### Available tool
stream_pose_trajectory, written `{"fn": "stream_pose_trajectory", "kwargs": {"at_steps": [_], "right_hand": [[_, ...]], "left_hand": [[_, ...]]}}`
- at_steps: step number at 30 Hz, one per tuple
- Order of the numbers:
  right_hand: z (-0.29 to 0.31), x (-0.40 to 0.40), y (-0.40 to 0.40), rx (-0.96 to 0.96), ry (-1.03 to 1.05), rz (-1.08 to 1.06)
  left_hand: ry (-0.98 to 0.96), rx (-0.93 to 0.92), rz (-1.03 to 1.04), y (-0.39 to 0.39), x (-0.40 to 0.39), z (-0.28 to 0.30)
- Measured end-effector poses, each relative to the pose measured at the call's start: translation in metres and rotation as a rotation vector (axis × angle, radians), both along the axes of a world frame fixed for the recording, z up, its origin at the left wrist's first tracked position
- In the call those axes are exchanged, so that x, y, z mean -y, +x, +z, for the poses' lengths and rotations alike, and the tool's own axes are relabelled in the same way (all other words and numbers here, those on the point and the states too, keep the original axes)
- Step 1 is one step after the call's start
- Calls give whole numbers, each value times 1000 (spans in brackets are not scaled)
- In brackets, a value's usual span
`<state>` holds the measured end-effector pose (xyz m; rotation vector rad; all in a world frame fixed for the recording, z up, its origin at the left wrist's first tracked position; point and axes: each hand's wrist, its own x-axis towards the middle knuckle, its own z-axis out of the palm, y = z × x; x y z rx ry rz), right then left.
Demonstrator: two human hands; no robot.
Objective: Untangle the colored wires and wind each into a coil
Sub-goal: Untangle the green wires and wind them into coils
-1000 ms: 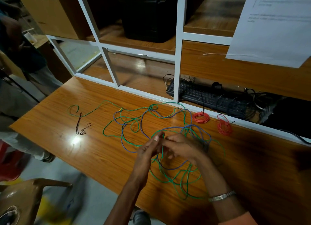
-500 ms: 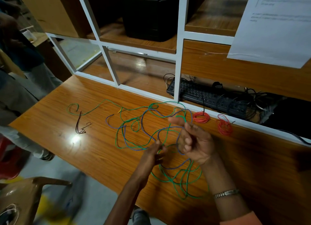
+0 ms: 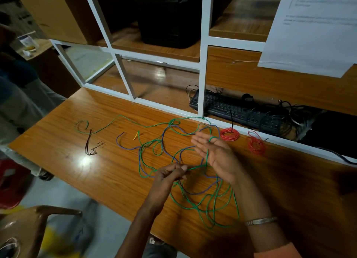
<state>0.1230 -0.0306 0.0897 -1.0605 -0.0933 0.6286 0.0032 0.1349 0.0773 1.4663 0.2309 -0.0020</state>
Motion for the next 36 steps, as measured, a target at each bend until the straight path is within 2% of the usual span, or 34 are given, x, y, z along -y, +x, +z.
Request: {"fn": "stream_pose_trajectory", "kwargs": {"at_steps": [2,5,8,12,16,19,24,28,31,34,36], "right_hand": [[-8,-7,-8,75,-206,41],[-5,-22,-26,150,-401,182],[-5,-36,-43,80,-465,238],[-8,-36,-43,-255,-274,218],[-5,-24,-35,-443,-87,359],[-7,-22,-37,-428,-22,452],[8,-26,-43,-346,83,643],[21,-34,-51,-277,119,725],[28,-32,-41,-269,373,607],[41,-23,-25,-286,668,319],[51,-18,-13,-287,787,121]], "left_hand": [[58,47,-17,5,-1,5],[153,137,21,16,-2,8],[278,181,112,26,-12,4],[367,123,55,30,-20,-4],[261,76,79,38,-18,-5],[250,81,119,45,-21,0],[324,66,34,52,-20,-8],[207,65,63,48,-10,-11],[159,-19,174,45,2,-10],[145,-136,234,42,7,-11],[178,-160,273,38,4,-18]]}}
